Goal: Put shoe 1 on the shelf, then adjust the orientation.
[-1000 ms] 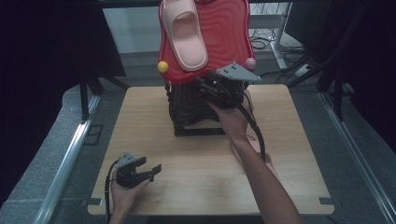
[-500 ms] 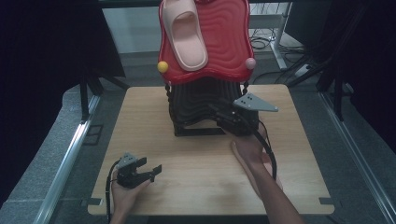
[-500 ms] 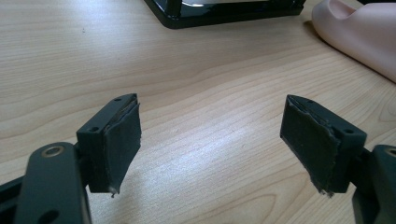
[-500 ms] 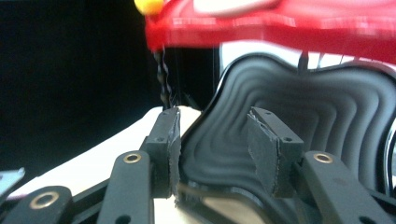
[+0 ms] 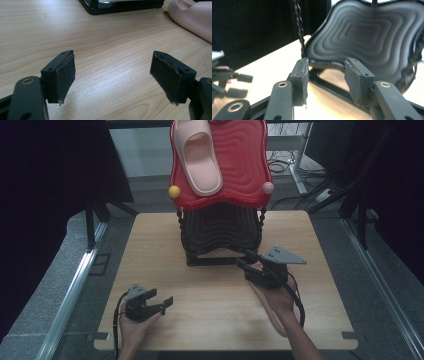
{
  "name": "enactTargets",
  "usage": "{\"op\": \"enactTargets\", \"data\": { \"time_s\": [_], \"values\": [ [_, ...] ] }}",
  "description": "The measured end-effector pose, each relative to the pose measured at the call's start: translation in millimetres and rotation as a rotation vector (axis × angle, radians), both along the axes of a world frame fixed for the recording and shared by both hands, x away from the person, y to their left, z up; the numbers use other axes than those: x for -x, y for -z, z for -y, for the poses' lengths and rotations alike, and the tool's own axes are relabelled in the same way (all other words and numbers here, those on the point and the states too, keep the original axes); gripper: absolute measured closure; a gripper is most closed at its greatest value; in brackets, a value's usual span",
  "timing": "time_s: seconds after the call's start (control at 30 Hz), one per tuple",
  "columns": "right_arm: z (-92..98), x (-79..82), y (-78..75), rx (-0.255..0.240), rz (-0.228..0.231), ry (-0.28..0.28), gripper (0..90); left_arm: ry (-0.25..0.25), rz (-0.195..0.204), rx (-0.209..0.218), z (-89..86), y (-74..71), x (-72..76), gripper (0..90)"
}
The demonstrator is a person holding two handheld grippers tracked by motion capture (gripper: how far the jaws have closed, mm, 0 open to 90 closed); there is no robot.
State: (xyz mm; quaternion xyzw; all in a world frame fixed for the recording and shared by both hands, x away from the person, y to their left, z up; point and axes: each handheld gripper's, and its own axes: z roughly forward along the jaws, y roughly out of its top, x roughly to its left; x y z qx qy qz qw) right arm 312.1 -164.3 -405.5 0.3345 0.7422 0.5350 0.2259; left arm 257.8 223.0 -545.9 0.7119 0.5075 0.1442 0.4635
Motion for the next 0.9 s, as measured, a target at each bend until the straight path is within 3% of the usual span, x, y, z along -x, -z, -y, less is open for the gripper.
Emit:
{"op": "enactTargets", "data": {
  "time_s": [0.37, 0.8, 0.9],
  "values": [
    [28.1, 8.8, 33.3, 0.039, -0.034, 0.023, 45.1, 0.001, -0.001, -0.006, 2.1, 0.8, 0.1, 20.5],
    [65.7, 19.5, 66.6, 0.068, -0.077, 0.054, 43.1, 0.002, -0.004, -0.012, 4.0, 1.0, 1.2, 20.5],
    [70.5, 20.8, 72.2, 0.116, -0.086, 0.057, 43.1, 0.002, -0.002, -0.013, 4.4, 0.6, 1.5, 20.5]
  ]
}}
